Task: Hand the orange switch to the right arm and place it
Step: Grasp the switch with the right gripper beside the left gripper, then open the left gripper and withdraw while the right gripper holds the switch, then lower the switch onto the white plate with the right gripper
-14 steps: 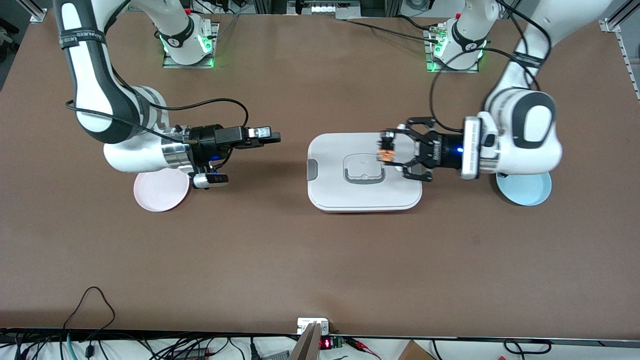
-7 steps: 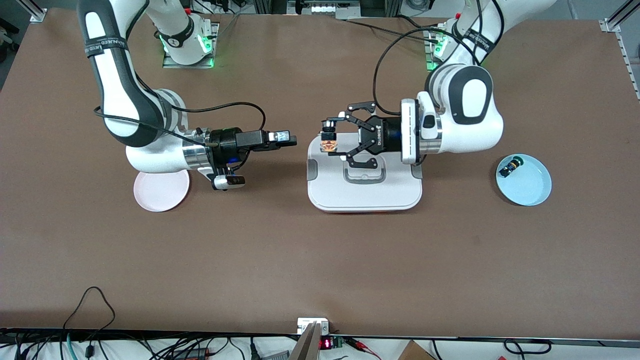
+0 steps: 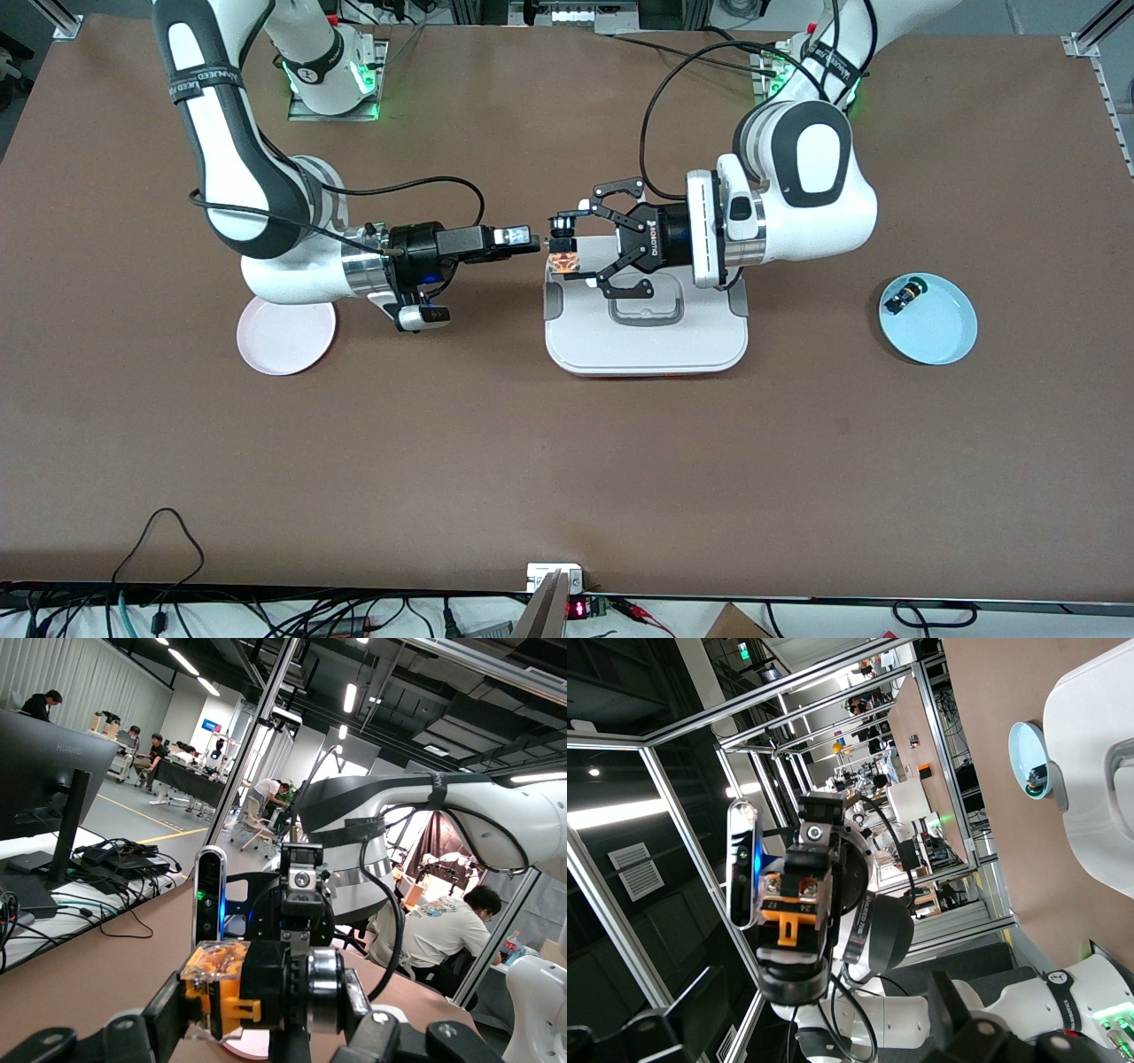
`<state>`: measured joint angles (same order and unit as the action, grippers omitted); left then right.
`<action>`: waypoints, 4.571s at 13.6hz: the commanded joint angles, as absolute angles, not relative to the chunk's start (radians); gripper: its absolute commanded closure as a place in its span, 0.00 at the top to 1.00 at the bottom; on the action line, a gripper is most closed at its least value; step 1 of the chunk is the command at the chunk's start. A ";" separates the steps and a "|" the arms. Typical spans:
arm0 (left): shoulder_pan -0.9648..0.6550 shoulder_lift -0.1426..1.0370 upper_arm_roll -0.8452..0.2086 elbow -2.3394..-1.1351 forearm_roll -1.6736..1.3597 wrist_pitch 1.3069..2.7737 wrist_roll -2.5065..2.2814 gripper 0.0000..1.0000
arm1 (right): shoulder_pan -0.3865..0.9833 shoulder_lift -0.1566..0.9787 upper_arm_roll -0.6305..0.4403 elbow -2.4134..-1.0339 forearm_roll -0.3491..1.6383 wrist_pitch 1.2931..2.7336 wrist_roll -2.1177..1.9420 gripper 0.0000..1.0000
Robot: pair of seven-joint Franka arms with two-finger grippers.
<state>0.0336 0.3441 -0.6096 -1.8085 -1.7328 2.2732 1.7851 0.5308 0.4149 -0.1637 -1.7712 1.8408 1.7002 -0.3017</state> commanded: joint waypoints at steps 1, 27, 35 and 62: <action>0.009 0.376 -0.612 -1.763 -1.750 2.306 1.781 0.00 | 0.529 0.442 -0.149 -1.723 1.858 1.718 -0.307 1.00; 0.009 0.376 -0.612 -1.763 -1.759 2.307 1.772 0.20 | 0.517 0.499 -0.147 -1.628 1.855 1.730 -0.482 0.13; 0.142 0.322 -0.601 -1.807 -1.733 2.295 1.782 1.00 | 0.499 0.511 -0.147 -1.628 1.847 1.730 -0.537 0.13; 0.091 0.091 -0.086 -1.491 0.047 1.547 0.124 1.00 | 0.189 0.376 -0.143 -2.009 0.011 2.265 -1.494 0.12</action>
